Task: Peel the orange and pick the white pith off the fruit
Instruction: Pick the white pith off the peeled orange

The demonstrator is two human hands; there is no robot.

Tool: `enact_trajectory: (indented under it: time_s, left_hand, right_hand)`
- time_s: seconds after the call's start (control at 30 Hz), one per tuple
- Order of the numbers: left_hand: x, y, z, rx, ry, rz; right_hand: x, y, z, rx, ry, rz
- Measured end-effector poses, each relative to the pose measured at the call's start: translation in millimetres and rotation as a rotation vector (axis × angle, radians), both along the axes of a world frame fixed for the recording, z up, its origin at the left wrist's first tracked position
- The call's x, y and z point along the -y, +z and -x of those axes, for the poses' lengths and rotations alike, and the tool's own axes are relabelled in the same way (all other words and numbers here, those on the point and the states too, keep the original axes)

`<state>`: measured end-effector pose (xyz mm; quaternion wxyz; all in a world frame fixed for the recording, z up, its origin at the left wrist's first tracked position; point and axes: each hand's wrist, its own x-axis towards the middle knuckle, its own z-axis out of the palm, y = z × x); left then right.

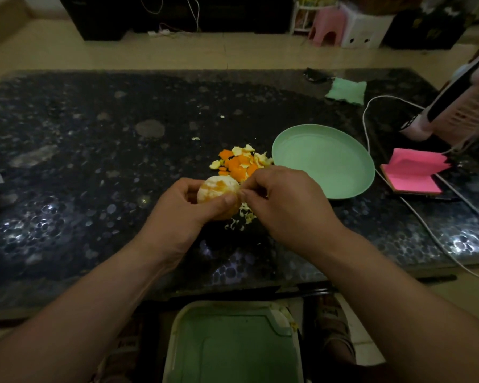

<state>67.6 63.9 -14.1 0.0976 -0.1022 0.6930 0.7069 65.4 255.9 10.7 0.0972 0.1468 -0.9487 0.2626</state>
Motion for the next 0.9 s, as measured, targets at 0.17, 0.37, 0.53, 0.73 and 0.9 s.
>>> enact_trajectory:
  time_s: [0.17, 0.37, 0.53, 0.73, 0.9]
  left_hand:
    - [-0.9, 1.4, -2.7, -0.018, 0.018, 0.008]
    - [-0.2, 7.4, -3.8, -0.029, 0.002, -0.031]
    - [3.4, 7.3, 1.4, -0.009, 0.018, -0.092]
    - [7.9, 4.6, 1.0, -0.034, 0.005, -0.073]
    - [9.8, 4.7, -2.4, -0.095, -0.008, 0.022]
  right_hand:
    - [11.3, -3.2, -1.8, -0.14, -0.01, -0.101]
    - [5.9, 1.4, 1.5, -0.088, -0.037, 0.081]
    - [-0.8, 4.6, 1.7, 0.102, -0.01, 0.305]
    - [3.9, 2.4, 0.1, 0.031, 0.022, 0.223]
    - [4.0, 1.3, 0.3, -0.059, 0.045, 0.107]
